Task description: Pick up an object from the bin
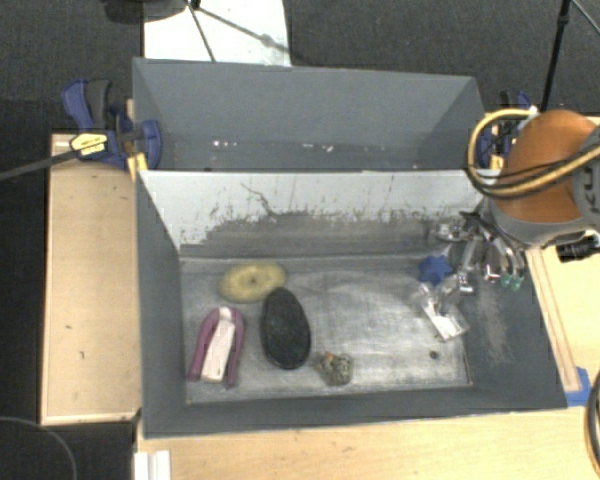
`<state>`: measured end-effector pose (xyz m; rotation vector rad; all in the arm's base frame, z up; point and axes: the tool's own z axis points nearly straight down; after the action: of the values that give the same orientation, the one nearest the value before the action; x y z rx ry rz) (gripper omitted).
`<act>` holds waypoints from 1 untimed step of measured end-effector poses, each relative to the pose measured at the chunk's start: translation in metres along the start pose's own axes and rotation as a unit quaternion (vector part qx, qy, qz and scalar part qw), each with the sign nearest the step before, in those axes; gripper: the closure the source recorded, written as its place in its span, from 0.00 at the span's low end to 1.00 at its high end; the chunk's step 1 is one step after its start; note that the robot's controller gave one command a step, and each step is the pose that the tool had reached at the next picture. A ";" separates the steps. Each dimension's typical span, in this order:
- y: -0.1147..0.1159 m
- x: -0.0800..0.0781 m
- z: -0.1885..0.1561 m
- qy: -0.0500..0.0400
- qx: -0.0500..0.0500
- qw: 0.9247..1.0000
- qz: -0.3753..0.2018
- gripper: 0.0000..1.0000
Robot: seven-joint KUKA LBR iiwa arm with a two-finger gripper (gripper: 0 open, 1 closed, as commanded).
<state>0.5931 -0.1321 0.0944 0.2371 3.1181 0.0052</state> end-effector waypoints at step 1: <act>-0.003 0.002 0.005 0.000 0.002 1.000 -0.001 1.00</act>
Offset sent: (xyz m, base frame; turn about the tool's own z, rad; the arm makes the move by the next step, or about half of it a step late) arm 0.0000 0.0000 0.0000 0.0000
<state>0.5912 -0.1345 0.0890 0.2325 3.1185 -0.0018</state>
